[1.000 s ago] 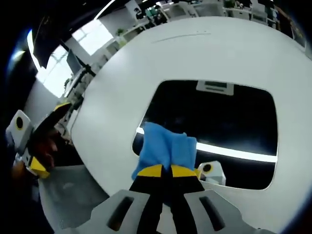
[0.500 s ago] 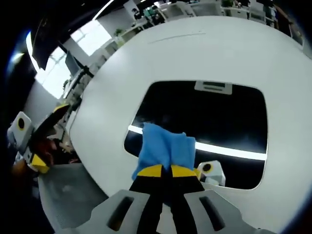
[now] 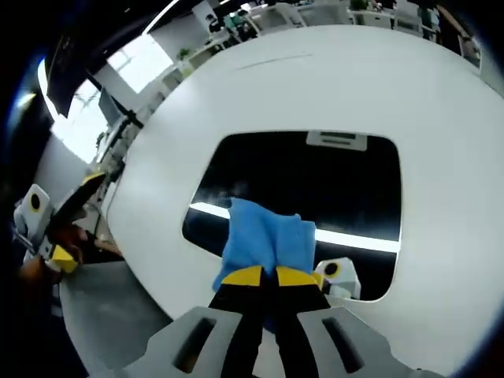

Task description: Wipe the mirror surface with the cleaning cloth until all visible marks leave the cleaned area.

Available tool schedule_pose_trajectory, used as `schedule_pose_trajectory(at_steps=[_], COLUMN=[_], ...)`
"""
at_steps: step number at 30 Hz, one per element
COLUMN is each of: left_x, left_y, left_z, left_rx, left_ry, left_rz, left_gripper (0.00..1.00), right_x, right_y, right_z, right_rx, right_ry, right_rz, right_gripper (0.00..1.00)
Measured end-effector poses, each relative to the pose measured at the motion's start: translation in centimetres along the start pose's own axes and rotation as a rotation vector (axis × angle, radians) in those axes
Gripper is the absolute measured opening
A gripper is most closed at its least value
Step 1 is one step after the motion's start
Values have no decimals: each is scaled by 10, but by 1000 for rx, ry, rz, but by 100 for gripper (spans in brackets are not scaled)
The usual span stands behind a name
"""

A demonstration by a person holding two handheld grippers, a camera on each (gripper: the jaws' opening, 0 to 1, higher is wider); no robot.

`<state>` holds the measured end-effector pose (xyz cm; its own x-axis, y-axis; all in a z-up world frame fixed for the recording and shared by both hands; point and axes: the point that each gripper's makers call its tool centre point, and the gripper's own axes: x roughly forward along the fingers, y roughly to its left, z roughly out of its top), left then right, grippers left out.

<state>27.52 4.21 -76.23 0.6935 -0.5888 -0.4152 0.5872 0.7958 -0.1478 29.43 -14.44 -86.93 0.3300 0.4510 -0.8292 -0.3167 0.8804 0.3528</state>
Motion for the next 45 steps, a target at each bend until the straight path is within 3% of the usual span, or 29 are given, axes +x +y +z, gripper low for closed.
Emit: schedule_pose_trajectory(at_steps=[8, 45], left_x=[0, -2], left_y=[1, 4], left_z=[1, 4], left_rx=[-3, -23], left_ry=[-2, -17], left_rz=[3, 19], left_gripper=[95, 94], right_x=[1, 36], right_y=[-1, -26], right_z=[4, 87], right_rx=[21, -44], right_ry=[5, -5], right_rz=[-9, -73], right_gripper=[0, 0])
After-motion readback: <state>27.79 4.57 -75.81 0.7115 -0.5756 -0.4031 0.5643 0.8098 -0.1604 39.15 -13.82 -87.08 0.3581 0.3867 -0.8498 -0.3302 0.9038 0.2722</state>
